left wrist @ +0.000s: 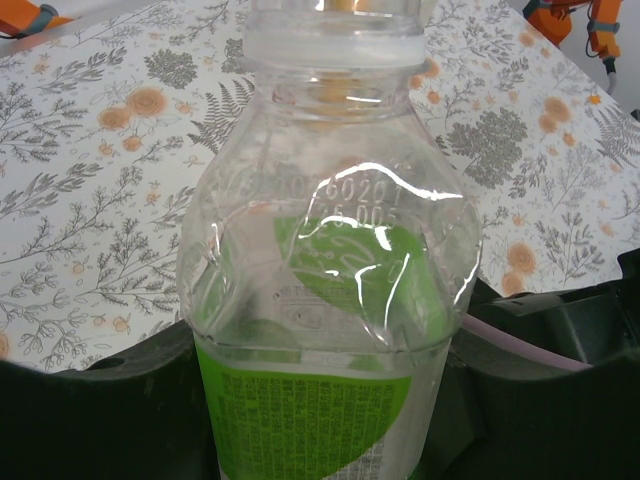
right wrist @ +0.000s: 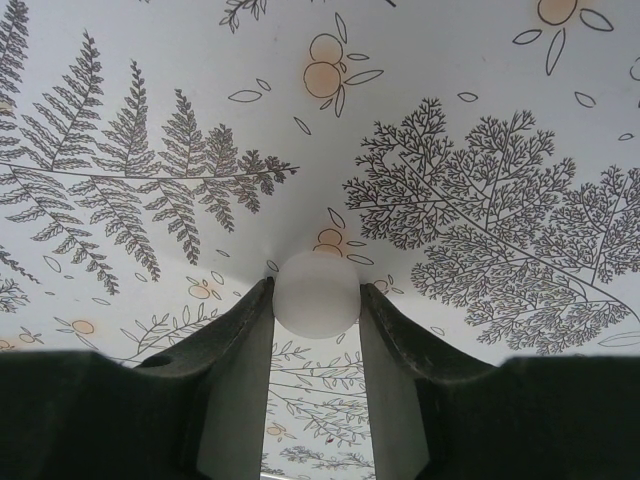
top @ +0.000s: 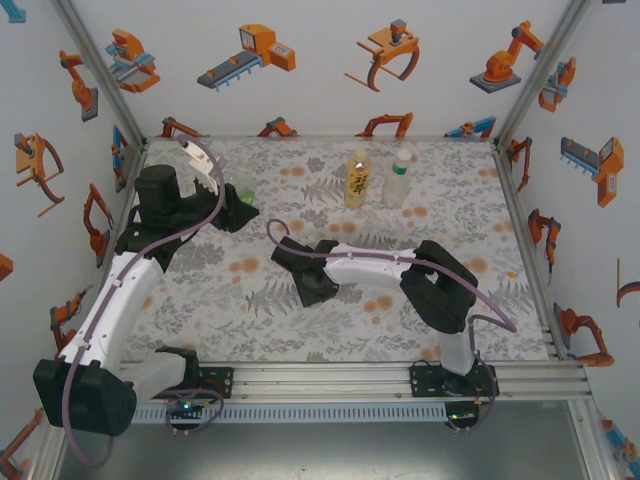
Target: Screw on the bottle caps
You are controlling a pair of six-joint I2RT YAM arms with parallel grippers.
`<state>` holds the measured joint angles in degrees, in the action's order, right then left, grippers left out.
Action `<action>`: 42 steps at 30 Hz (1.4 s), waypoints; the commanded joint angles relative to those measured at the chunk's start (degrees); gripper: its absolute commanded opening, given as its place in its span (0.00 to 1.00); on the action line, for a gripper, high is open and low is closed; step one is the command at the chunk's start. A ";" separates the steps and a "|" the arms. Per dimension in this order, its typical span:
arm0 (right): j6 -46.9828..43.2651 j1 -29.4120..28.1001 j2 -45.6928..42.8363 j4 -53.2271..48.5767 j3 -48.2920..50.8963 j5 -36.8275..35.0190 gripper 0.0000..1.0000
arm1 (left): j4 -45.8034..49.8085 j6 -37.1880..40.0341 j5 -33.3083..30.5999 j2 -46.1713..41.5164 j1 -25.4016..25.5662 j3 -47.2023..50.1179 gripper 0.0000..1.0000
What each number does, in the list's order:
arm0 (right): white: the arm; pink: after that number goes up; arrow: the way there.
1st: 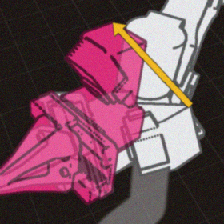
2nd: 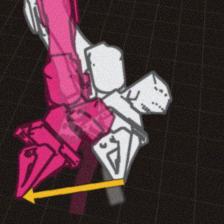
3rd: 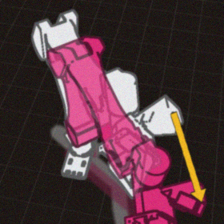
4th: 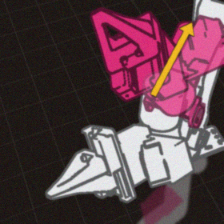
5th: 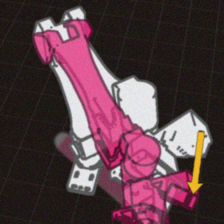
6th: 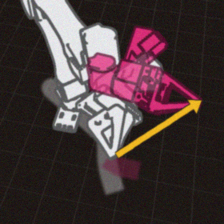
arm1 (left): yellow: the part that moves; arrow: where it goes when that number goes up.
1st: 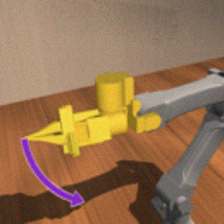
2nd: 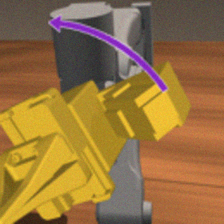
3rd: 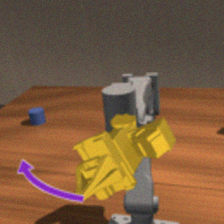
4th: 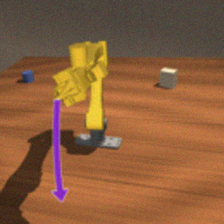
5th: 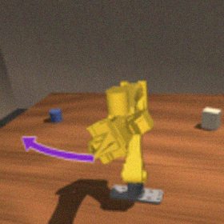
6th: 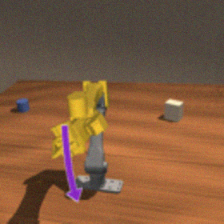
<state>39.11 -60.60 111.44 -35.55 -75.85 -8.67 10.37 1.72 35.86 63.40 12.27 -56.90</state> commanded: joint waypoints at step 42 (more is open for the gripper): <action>-43.60 19.82 -53.84 18.36 15.79 42.10 0.16 | 24.05 38.80 5.20 1.34 21.24 -4.10 0.00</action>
<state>3.40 -40.91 58.59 -19.94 -59.16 23.27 30.41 34.54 41.30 64.71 31.51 -59.51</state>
